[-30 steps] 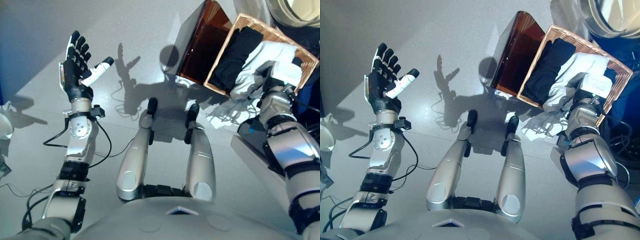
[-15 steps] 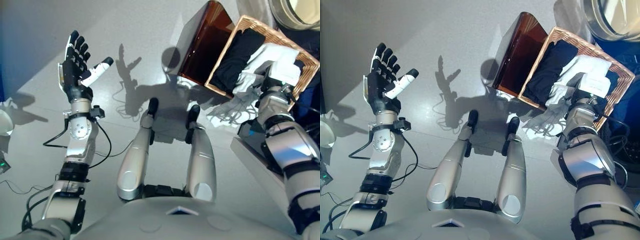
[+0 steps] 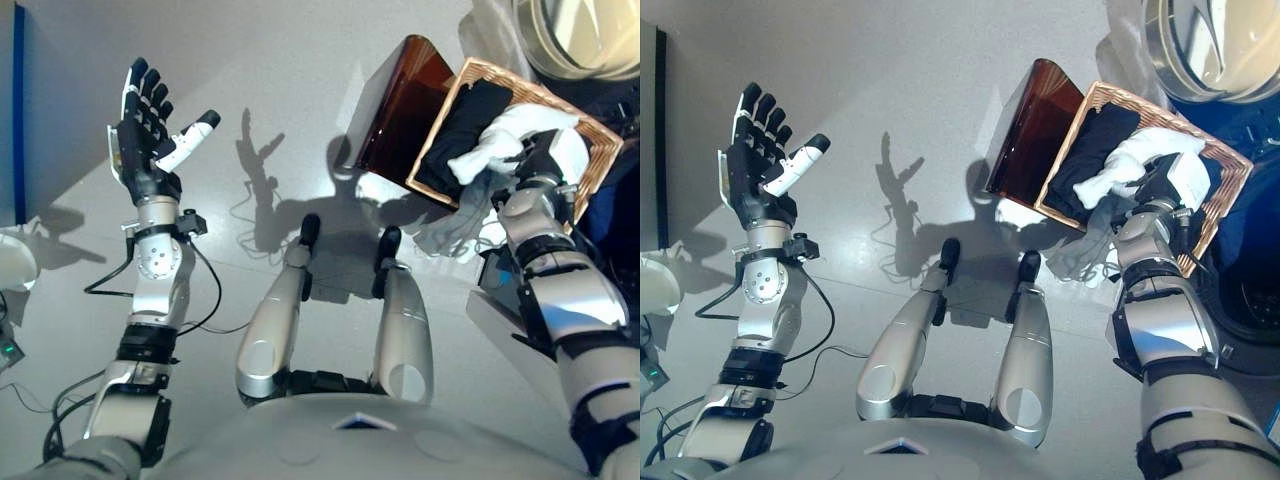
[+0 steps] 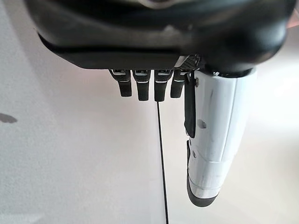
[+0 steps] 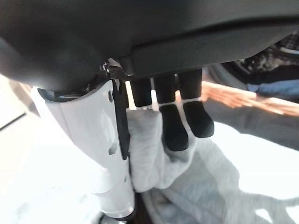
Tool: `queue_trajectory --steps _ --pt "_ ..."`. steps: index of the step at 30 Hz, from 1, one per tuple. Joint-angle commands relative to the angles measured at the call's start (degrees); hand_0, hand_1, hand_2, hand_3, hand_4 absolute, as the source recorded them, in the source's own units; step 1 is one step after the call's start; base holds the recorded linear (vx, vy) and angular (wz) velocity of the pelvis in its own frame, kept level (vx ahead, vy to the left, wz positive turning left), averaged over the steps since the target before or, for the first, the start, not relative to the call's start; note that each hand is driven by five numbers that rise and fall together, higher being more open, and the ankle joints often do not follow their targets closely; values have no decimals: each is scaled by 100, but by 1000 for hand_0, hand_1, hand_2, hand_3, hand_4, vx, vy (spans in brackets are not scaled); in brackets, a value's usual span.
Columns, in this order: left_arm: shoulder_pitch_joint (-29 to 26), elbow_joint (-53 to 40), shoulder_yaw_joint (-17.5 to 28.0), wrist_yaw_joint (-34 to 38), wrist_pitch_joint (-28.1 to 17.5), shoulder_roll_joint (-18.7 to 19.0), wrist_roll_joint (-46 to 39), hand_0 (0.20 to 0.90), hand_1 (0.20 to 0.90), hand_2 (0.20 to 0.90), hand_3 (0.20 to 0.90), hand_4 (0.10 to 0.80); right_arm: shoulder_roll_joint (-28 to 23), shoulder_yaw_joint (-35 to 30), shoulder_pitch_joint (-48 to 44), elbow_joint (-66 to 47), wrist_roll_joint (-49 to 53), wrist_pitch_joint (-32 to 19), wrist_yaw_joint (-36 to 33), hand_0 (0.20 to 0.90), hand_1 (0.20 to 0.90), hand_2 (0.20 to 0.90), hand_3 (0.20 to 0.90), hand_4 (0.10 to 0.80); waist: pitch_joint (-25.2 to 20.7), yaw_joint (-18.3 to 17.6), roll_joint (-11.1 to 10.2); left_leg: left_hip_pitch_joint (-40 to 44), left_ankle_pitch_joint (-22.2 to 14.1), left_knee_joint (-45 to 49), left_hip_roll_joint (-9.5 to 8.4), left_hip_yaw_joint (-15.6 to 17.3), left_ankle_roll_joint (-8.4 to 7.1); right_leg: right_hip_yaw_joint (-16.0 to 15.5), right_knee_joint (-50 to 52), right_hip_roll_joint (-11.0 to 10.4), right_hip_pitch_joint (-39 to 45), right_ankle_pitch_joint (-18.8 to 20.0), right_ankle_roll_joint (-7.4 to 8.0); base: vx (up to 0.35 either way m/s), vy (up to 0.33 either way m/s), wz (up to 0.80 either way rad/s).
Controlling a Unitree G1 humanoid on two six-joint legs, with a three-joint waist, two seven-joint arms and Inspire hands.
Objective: Pick up the clothes and place them into the washing machine
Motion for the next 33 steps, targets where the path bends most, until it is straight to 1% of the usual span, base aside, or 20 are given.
queue_trajectory --steps 1,2,3,6,10,16,18,21,26,27,28,30,33 --pt "158 -590 291 183 -619 326 150 900 900 900 900 800 -152 282 -2 18 99 -187 -385 200 200 200 200 300 -629 -50 -193 -62 -644 344 -116 102 -118 191 -713 36 244 257 65 -17 -3 -14" --pt "188 -604 292 163 -612 332 144 900 900 900 900 800 -159 287 -34 76 111 -172 -355 200 200 200 200 300 -645 -49 -186 -69 -638 331 -115 98 -121 196 -735 40 243 264 64 0 -7 -10" --pt "224 -606 314 150 -602 347 139 900 900 900 900 800 -172 313 -108 123 132 -167 -334 900 900 900 900 800 -665 -50 -179 -69 -626 314 -115 100 -125 199 -762 50 248 264 60 8 5 -7" --pt "275 -612 377 143 -592 340 109 900 900 900 900 800 -178 341 -176 111 168 -192 -337 900 900 900 900 800 -686 -69 -174 -61 -598 274 -107 107 -135 203 -783 69 257 263 53 0 0 0" --pt "325 -562 543 229 -544 301 119 900 900 900 900 800 -117 326 -114 -219 179 -259 -397 900 900 900 900 800 -704 -145 -239 -36 -597 256 -81 122 -141 220 -793 108 274 269 50 0 0 0" --pt "344 -590 592 282 -560 239 160 900 900 900 900 800 -32 186 84 -505 169 -296 -474 900 900 900 900 800 -721 -195 -323 -22 -633 286 -77 115 -135 236 -812 109 326 277 55 4 -2 -1" --pt "336 -571 625 291 -569 224 159 900 900 900 900 800 -51 150 220 -655 110 -299 -482 900 900 900 900 800 -736 -235 -387 8 -648 287 -64 111 -136 251 -839 121 376 276 63 0 0 0" --pt "313 -523 641 297 -573 222 149 900 900 900 900 800 -64 72 291 -743 130 -307 -509 900 900 900 900 800 -729 -257 -421 21 -664 300 -56 114 -136 254 -856 118 397 279 65 0 0 0" --pt "315 -512 675 325 -560 203 179 900 900 900 900 800 -146 -194 561 -1203 152 -362 -622 900 900 900 900 800 -719 -314 -490 32 -711 385 -38 114 -136 239 -841 129 450 269 67 5 -1 -6" --pt "297 -471 688 321 -556 190 197 900 900 900 900 800 -155 -346 751 -1388 167 -391 -668 900 900 900 900 800 -715 -345 -515 38 -724 416 -28 106 -135 235 -824 140 472 254 67 8 -2 -5" --pt "298 -471 684 321 -557 192 197 900 900 900 900 800 -155 -352 759 -1395 165 -388 -667 900 900 900 900 800 -716 -342 -516 39 -725 417 -28 106 -135 234 -824 140 473 254 67 9 -4 -4" --pt "306 -422 699 304 -538 162 182 900 900 900 900 800 -148 -597 1006 -1563 238 -415 -753 900 900 900 900 800 -727 -378 -559 78 -741 423 -18 95 -137 224 -827 153 530 236 70 0 0 0" --pt "317 -434 699 291 -544 153 196 900 900 900 900 800 -101 -776 1241 -1674 291 -453 -794 900 900 900 900 800 -745 -406 -606 139 -749 395 2 90 -135 221 -857 158 597 236 77 0 0 0"
